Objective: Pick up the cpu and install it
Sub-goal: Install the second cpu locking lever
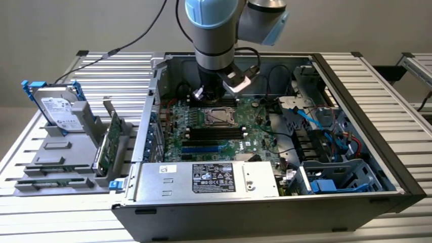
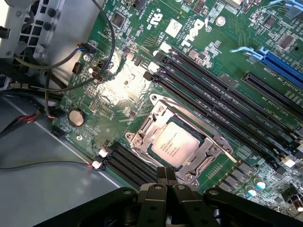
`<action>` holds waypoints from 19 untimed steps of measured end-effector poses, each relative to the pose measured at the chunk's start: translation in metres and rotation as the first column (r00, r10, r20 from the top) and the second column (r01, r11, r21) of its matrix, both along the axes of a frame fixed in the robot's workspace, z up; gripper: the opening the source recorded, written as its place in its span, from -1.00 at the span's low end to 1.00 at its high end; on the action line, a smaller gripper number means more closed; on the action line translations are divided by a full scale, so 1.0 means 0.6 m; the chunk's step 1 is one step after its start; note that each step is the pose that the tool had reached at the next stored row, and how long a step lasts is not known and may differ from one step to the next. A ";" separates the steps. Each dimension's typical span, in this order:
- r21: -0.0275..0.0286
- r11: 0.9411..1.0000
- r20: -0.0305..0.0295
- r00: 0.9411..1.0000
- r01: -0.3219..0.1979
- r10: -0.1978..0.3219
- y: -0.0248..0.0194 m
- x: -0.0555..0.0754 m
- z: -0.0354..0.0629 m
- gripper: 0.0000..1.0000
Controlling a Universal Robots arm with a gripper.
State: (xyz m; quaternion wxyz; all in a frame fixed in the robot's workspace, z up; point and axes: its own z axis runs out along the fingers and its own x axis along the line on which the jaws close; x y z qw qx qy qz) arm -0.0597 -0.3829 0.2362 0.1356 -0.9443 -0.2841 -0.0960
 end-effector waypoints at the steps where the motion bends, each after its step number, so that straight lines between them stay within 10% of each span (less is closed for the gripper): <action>1: 0.000 1.000 -0.001 1.000 0.004 -0.004 -0.0002 0.000 0.000 -0.79; 12: -0.025 0.999 -0.007 0.999 0.042 -0.042 -0.0005 0.000 0.000 -0.79; 19: -0.034 0.998 -0.023 0.998 0.060 -0.061 -0.0006 0.000 0.000 -0.79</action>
